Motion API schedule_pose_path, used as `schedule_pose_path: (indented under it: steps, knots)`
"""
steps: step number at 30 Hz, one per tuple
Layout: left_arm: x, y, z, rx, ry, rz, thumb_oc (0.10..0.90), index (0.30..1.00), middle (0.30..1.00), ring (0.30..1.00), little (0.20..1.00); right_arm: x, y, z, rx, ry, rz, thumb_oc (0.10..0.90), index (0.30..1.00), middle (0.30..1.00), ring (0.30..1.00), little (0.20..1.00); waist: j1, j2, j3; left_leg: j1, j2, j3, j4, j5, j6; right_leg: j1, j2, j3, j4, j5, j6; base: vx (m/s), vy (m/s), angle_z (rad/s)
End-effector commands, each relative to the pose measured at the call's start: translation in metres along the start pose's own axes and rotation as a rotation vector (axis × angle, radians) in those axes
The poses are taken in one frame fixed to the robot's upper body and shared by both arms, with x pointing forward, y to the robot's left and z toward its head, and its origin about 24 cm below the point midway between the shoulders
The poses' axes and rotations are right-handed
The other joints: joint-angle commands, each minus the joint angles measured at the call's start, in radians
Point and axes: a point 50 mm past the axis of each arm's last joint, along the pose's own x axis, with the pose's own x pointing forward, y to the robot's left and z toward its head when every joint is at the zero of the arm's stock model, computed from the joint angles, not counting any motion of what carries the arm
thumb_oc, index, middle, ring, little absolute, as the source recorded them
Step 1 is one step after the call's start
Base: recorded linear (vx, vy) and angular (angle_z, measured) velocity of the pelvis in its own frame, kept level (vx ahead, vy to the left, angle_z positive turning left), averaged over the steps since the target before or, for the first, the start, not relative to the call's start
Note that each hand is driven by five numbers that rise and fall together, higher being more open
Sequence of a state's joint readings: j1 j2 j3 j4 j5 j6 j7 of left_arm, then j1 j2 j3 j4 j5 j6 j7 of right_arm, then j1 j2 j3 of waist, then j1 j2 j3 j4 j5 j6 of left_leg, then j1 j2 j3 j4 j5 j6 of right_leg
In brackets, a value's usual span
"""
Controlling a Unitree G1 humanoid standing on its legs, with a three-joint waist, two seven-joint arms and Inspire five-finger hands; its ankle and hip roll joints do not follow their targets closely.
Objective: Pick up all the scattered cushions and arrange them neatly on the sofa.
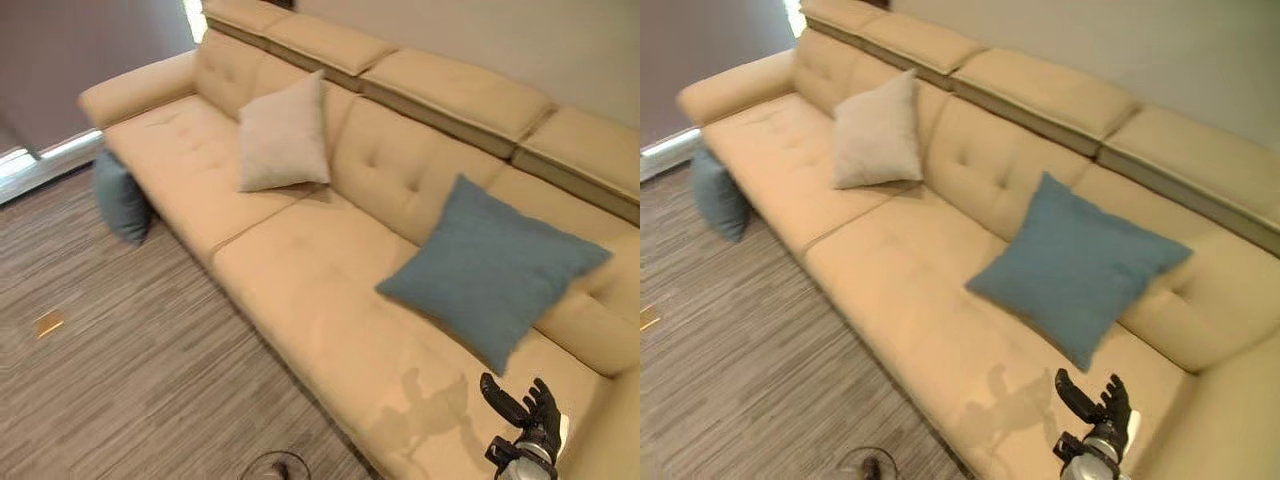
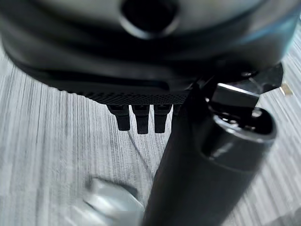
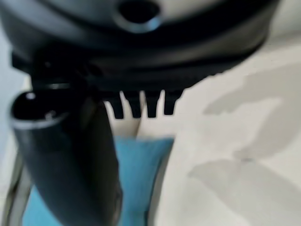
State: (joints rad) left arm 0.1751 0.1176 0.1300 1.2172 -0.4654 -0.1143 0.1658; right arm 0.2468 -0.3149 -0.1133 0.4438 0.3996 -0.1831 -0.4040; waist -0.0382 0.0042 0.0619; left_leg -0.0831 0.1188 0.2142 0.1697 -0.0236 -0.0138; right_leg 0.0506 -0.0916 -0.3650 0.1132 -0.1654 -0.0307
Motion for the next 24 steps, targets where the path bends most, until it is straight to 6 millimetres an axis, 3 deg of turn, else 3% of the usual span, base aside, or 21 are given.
schedule_pose_path:
  steps: [1,3,4,5,6,7,8,9,10,11,12,13,14,15,16,17,20,21,22,23,24]
  knots:
    - [0.004,0.007,0.026,0.058,-0.105,-0.001,0.8,0.9,0.9,0.9,0.9,0.01,0.024,0.029,0.065,-0.129,0.099,0.8,0.9,0.9,0.9,0.9,-0.001,-0.058,0.007,0.061,0.104,0.111,-0.042,-0.097,-0.048,-0.044,-0.091,-0.054,-0.04,0.054,0.082,-0.06,0.345,1.9]
    - [0.004,0.004,0.042,0.038,-0.163,-0.007,0.8,0.9,0.9,0.9,0.9,0.001,0.033,0.02,0.006,-0.121,0.149,0.8,0.9,0.9,0.9,0.9,-0.038,-0.058,0.013,0.055,0.175,0.325,-0.051,-0.073,-0.05,-0.042,-0.142,-0.163,-0.04,0.082,0.095,-0.12,0.369,1.98]
    - [0.005,0.006,0.049,0.028,-0.187,0.006,0.8,0.9,0.9,0.9,0.9,-0.001,0.037,0.026,-0.071,-0.156,0.174,0.8,0.9,0.9,0.9,0.9,-0.047,-0.051,0.006,0.063,0.183,0.378,-0.069,-0.069,-0.056,-0.041,-0.154,-0.192,-0.046,0.091,0.101,-0.09,0.538,1.63]
    - [0.004,0.007,0.046,0.038,-0.182,0.011,0.8,0.9,0.9,0.9,0.9,-0.012,0.041,0.018,-0.106,-0.15,0.214,0.8,0.9,0.9,0.9,0.9,-0.057,-0.045,0.003,0.063,0.196,0.423,-0.072,-0.064,-0.059,-0.036,-0.172,-0.233,-0.051,0.104,0.108,0.07,0.705,1.46]
    - [0.004,0.007,0.045,0.04,-0.19,0.023,0.8,0.9,0.9,0.9,0.9,-0.024,0.062,0.013,-0.1,-0.13,0.329,0.8,0.9,0.9,0.9,0.9,-0.038,-0.032,0.004,0.06,0.144,0.362,-0.077,-0.107,-0.045,-0.028,-0.203,-0.238,-0.024,0.116,0.118,0.08,0.584,1.29]
    - [0.004,0.008,0.045,0.04,-0.191,0.025,0.8,0.9,0.9,0.9,0.9,-0.024,0.062,0.012,-0.098,-0.129,0.33,0.8,0.9,0.9,0.9,0.9,-0.04,-0.035,0.004,0.059,0.14,0.36,-0.077,-0.107,-0.043,-0.028,-0.206,-0.24,-0.024,0.117,0.12,0.16,0.611,1.03]
    - [0.003,0.004,0.042,0.052,-0.184,0.021,0.8,0.9,0.9,0.9,0.9,-0.019,0.062,-0.011,-0.235,-0.058,0.323,0.8,0.9,0.9,0.9,0.9,-0.003,-0.031,0.006,0.047,0.106,0.325,-0.059,-0.137,-0.024,-0.008,-0.241,-0.261,-0.002,0.132,0.129,0.08,0.433,0.86]
    - [0.003,0.007,0.042,0.08,-0.194,0.037,0.8,0.9,0.9,0.9,0.9,-0.012,0.068,0.002,-0.279,-0.123,0.31,0.8,0.9,0.9,0.9,0.9,0.019,-0.03,0.011,0.037,0.086,0.304,-0.055,-0.153,-0.006,-0.002,-0.273,-0.278,0.036,0.146,0.138,0.14,0.668,0.61]
    - [0.003,0.008,0.037,0.166,-0.19,0.033,0.8,0.9,0.9,0.9,0.9,-0.02,0.08,0.001,-0.211,-0.1,0.379,0.8,0.9,0.9,0.9,0.9,0.023,-0.035,0.016,0.04,0.048,0.29,-0.059,-0.183,0.022,0.004,-0.328,-0.283,0.092,0.196,0.162,0.08,0.425,0.49]
    - [0.003,0.008,0.038,0.167,-0.191,0.034,0.8,0.9,0.9,0.9,0.9,-0.02,0.079,0.001,-0.21,-0.098,0.379,0.8,0.9,0.9,0.9,0.9,0.021,-0.039,0.015,0.04,0.041,0.29,-0.061,-0.184,0.026,0.004,-0.336,-0.284,0.094,0.198,0.166,0.3,0.715,0.62]
    - [0.003,0.001,0.041,0.272,-0.205,0.001,0.8,0.9,0.9,0.9,0.9,-0.01,0.085,0.038,-0.298,-0.327,0.413,0.8,0.9,0.9,0.9,0.9,0.034,-0.028,0.027,0.047,-0.055,0.203,-0.059,-0.225,0.081,0.014,-0.439,-0.224,0.235,0.328,0.191,0.33,0.572,0.94]
    - [0.003,0.0,0.048,0.3,-0.224,-0.008,0.8,0.9,0.9,0.9,0.9,-0.008,0.088,0.019,-0.198,-0.166,0.369,0.8,0.9,0.9,0.9,0.9,0.028,-0.037,0.026,0.05,-0.088,0.133,-0.072,-0.231,0.099,0.008,-0.433,-0.128,0.273,0.354,0.187,0.46,0.697,1.59]
    - [0.004,0.004,0.057,0.308,-0.249,0.012,0.8,0.9,0.9,0.9,0.9,-0.023,0.097,0.016,-0.141,-0.144,0.388,0.8,0.9,0.9,0.9,0.9,0.003,-0.033,0.027,0.065,-0.107,0.077,-0.079,-0.235,0.113,-0.047,-0.388,0.029,0.36,0.345,0.17,0.21,0.242,2.02]
    - [0.004,0.004,0.057,0.309,-0.249,0.012,0.8,0.9,0.9,0.9,0.9,-0.023,0.097,0.016,-0.141,-0.143,0.388,0.8,0.9,0.9,0.9,0.9,0.003,-0.033,0.026,0.064,-0.107,0.078,-0.079,-0.235,0.114,-0.049,-0.389,0.031,0.361,0.344,0.171,0.28,0.261,2.93]
    - [0.006,0.008,0.061,0.307,-0.225,0.026,0.8,0.9,0.9,0.9,0.9,-0.038,0.099,0.01,-0.121,-0.127,0.436,0.8,0.9,0.9,0.9,0.9,-0.037,-0.029,0.032,0.094,-0.116,0.027,-0.089,-0.237,0.118,-0.111,-0.295,0.175,0.425,0.278,0.14,0.33,0.224,2.58]
    - [0.008,0.007,0.068,0.328,-0.218,0.048,0.8,0.9,0.9,0.9,0.9,-0.055,0.094,0.0,-0.113,-0.093,0.498,0.8,0.9,0.9,0.9,0.9,-0.093,-0.029,0.056,0.134,-0.124,-0.041,-0.113,-0.22,0.115,-0.216,-0.15,0.274,0.478,0.202,0.103,0.43,0.252,2.16]
    - [0.008,0.0,0.078,0.362,-0.252,0.042,0.8,0.9,0.9,0.9,0.9,-0.054,0.093,0.0,-0.143,-0.098,0.53,0.8,0.9,0.9,0.9,0.9,-0.149,-0.032,0.081,0.223,-0.121,-0.078,-0.152,-0.238,0.089,-0.306,-0.082,0.191,0.373,0.105,0.089,0.4,0.071,1.89]
    - [0.008,0.0,0.078,0.362,-0.252,0.042,0.8,0.9,0.9,0.9,0.9,-0.054,0.093,0.0,-0.144,-0.098,0.53,0.8,0.9,0.9,0.9,0.9,-0.151,-0.031,0.083,0.225,-0.119,-0.08,-0.152,-0.238,0.088,-0.302,-0.082,0.189,0.372,0.105,0.088,0.36,-0.018,0.82]
    - [0.008,0.0,0.077,0.361,-0.25,0.042,0.8,0.9,0.9,0.9,0.9,-0.053,0.091,-0.002,-0.156,-0.093,0.533,0.8,0.9,0.9,0.9,0.9,-0.169,-0.038,0.084,0.269,-0.127,-0.094,-0.165,-0.252,0.083,-0.337,-0.038,0.165,0.311,0.118,0.096,0.55,-0.033,0.35]
    - [0.008,-0.005,0.076,0.365,-0.243,0.021,0.8,0.9,0.9,0.9,0.9,-0.046,0.087,-0.004,-0.17,-0.08,0.513,0.8,0.9,0.9,0.9,0.9,-0.196,-0.046,0.08,0.335,-0.145,-0.116,-0.18,-0.28,0.07,-0.387,0.004,0.088,0.177,0.155,0.126,0.79,-0.032,0.32]
    - [0.008,-0.008,0.075,0.374,-0.24,0.012,0.8,0.9,0.9,0.9,0.9,-0.043,0.086,-0.002,-0.172,-0.085,0.504,0.8,0.9,0.9,0.9,0.9,-0.196,-0.033,0.078,0.372,-0.139,-0.116,-0.179,-0.297,0.059,-0.4,0.021,0.029,0.134,0.145,0.141,0.6,-0.019,0.24]
